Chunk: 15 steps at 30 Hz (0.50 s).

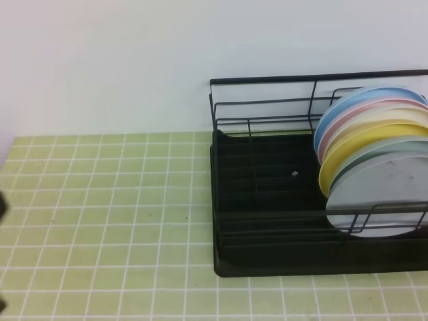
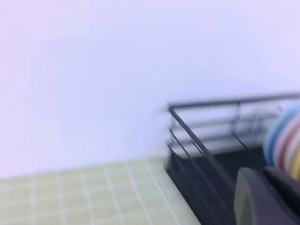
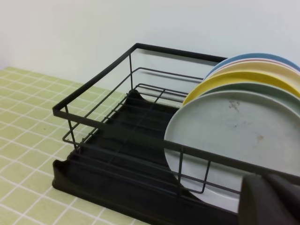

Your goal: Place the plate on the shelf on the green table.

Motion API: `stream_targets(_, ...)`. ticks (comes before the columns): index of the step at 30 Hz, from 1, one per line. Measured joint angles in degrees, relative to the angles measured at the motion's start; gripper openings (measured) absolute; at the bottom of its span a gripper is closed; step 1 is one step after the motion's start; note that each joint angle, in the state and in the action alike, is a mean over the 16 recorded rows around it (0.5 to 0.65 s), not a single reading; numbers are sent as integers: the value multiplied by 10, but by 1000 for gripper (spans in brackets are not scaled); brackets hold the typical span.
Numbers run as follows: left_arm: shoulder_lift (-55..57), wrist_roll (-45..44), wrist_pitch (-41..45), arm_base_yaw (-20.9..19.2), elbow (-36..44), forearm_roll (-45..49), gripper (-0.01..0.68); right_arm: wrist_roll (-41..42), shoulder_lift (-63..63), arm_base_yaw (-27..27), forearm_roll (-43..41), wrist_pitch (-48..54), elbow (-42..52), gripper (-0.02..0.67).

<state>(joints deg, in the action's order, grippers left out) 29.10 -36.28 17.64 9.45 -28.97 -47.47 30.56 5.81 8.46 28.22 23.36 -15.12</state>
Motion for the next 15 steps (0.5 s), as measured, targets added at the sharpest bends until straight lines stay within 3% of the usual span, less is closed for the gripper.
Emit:
stream_targets(6, -64, 60, 12, -48, 21, 37, 0, 0, 0, 0, 0, 1, 0, -3)
stream_targets(15, -142, 335, -4, -64, 140, 257, 0, 0, 0, 0, 1, 2, 1, -3)
